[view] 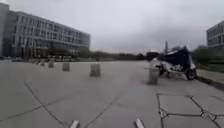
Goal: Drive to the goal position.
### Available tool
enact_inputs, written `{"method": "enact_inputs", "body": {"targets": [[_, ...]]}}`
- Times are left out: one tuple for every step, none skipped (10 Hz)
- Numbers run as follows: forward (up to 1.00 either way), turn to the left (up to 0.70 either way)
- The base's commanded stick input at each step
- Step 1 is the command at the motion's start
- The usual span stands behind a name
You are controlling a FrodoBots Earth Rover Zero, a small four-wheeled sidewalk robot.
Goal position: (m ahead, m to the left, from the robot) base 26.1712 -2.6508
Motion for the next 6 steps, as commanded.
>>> {"method": "enact_inputs", "body": {"targets": [[1.0, -0.4], [1.0, -0.35], [1.0, 0.0], [1.0, 0.0], [1.0, 0.0], [1.0, 0.0]]}}
